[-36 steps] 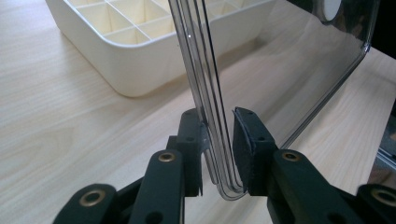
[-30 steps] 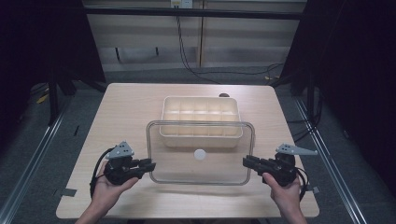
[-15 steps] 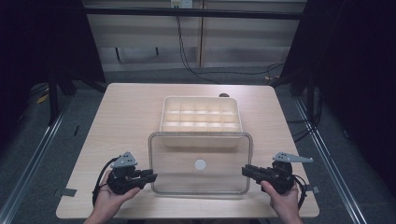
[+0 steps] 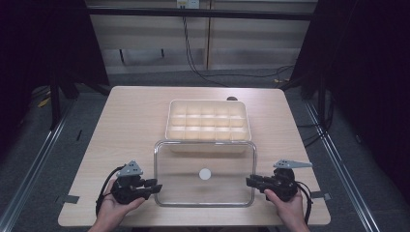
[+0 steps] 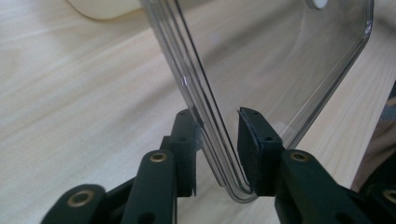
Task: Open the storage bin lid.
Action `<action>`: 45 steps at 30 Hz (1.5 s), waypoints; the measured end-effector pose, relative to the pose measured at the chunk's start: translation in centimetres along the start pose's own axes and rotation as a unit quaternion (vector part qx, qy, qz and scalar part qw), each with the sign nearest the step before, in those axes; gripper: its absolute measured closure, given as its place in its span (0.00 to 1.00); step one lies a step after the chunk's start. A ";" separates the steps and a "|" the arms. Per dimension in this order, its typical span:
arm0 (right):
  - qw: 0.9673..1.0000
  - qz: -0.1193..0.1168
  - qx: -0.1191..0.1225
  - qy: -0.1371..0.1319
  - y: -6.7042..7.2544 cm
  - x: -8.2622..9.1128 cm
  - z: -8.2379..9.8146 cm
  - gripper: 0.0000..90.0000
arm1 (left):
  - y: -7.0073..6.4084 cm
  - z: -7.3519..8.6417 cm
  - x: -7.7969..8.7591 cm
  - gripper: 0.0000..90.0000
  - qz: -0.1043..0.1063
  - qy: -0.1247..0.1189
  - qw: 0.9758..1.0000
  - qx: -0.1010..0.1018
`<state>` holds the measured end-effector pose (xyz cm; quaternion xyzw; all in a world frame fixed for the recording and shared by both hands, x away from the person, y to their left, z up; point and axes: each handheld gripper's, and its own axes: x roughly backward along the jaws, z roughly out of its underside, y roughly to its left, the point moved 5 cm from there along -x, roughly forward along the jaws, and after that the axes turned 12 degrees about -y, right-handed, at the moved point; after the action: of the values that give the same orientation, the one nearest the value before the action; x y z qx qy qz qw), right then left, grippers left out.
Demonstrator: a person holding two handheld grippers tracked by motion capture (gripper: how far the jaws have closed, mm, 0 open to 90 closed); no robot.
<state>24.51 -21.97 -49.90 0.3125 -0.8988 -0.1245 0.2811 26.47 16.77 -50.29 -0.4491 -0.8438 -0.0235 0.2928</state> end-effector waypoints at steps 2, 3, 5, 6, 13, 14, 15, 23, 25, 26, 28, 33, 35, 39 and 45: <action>1.000 0.006 0.006 0.011 0.1 -0.2 0.3 0.73 | -0.1 0.2 0.0 0.72 0.001 0.005 1.000 0.000; 1.000 0.010 0.007 0.014 0.1 -0.2 0.4 0.73 | 0.0 0.2 -0.1 0.71 0.002 0.006 1.000 -0.001; 1.000 0.009 0.004 0.018 0.0 -0.3 0.5 0.72 | 0.0 0.3 -0.2 0.71 0.003 0.007 1.000 0.002; 1.000 0.009 0.002 0.019 0.0 -0.4 0.6 0.71 | 0.0 0.4 -0.3 0.70 0.003 0.011 1.000 0.003; 0.998 0.027 -0.008 0.050 -1.2 -1.6 1.4 0.62 | 0.7 0.8 -1.5 0.65 0.002 0.034 0.999 0.012; 0.998 0.030 -0.010 0.054 -1.4 -1.7 1.5 0.61 | 0.8 0.8 -1.7 0.65 0.005 0.033 0.999 0.016; 0.998 0.032 -0.014 0.056 -1.5 -1.8 1.5 0.61 | 0.9 0.8 -1.7 0.64 0.009 0.037 0.999 0.020; 0.997 0.048 -0.001 0.065 -1.7 -2.1 1.9 0.55 | 0.9 1.1 -2.1 0.61 0.025 0.046 0.998 0.030; 0.997 0.048 -0.001 0.066 -1.8 -2.1 1.8 0.55 | 0.9 1.1 -2.1 0.61 0.027 0.048 0.998 0.029; 0.997 0.049 -0.002 0.064 -1.8 -2.1 1.8 0.55 | 1.0 1.1 -2.1 0.61 0.028 0.051 0.998 0.031; 0.997 0.051 0.001 0.063 -1.9 -2.2 1.8 0.55 | 1.0 1.1 -2.2 0.61 0.031 0.051 0.998 0.034; 0.997 0.053 0.001 0.062 -1.9 -2.2 1.8 0.49 | 1.0 1.1 -2.3 0.58 0.006 0.055 0.998 0.004; 0.996 0.058 0.003 0.061 -2.0 -2.1 1.7 0.48 | 1.1 1.1 -2.2 0.55 0.017 0.059 0.998 0.011; 0.998 0.056 0.003 0.038 -2.1 -1.6 1.2 0.43 | 1.4 0.9 -2.0 0.49 0.007 0.037 0.999 0.025; 0.999 0.037 0.018 -0.027 -1.6 0.0 -0.1 0.41 | 2.0 -0.5 -0.6 0.37 -0.003 -0.022 0.999 0.026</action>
<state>25.33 -23.19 -50.46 0.2808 -0.9190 -0.1067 0.2553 28.50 17.38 -50.65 -0.4393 -0.8517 0.0078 0.2855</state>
